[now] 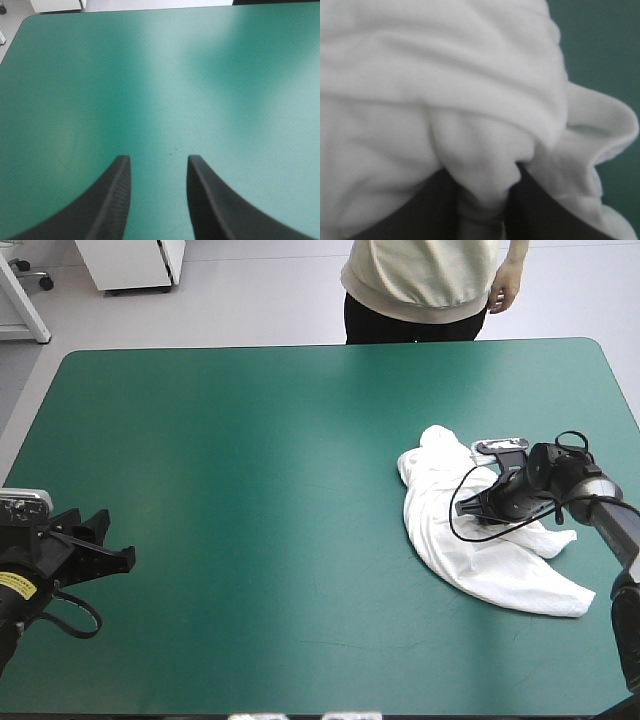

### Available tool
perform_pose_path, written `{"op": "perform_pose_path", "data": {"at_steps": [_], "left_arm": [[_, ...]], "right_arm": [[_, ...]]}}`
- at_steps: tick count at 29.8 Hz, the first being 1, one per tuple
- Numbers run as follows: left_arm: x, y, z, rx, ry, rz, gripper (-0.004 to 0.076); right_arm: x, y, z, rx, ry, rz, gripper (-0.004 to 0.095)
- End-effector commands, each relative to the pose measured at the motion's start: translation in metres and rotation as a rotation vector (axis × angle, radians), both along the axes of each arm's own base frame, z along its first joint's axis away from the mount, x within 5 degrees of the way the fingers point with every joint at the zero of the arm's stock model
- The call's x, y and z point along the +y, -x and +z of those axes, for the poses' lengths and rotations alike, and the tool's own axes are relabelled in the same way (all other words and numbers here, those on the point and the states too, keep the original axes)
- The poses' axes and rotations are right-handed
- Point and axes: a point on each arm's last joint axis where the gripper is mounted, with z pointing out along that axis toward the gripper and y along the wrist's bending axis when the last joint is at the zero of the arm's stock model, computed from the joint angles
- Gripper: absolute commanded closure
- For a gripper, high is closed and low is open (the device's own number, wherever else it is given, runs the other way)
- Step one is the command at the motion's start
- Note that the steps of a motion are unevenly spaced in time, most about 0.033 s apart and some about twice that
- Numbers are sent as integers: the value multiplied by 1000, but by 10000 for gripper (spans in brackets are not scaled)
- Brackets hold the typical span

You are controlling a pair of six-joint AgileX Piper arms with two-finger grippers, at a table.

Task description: Fold the cloth

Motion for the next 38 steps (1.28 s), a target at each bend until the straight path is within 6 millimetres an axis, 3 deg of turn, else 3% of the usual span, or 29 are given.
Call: {"op": "perform_pose_path", "data": {"at_steps": [1,5,10,17,21,27,30,33,36,38], "left_arm": [[-1,-1,15,-92,32,-2,448],[-1,-1,15,-92,34,-3,448],[-2,-1,16,-94,39,-4,448],[-4,0,16,-95,71,-23,448],[-4,0,16,-93,66,-27,448],[-4,0,15,-86,66,-27,448],[-4,0,15,-86,66,-27,448],[-4,0,15,-79,63,-28,448],[-4,0,14,-70,60,-28,448],[-4,0,14,-70,60,-29,448]], "right_arm": [[8,-5,3,-43,-74,24,920],[27,-6,6,-79,-118,87,917],[72,0,7,-130,-119,216,917],[161,18,12,-155,-149,460,918],[214,27,24,-173,-180,598,917],[278,53,32,-130,-206,778,920],[291,61,32,-142,-176,806,919],[289,59,33,-170,-120,784,885],[282,57,39,-178,-89,781,707],[279,60,47,-177,-100,779,480]]}}
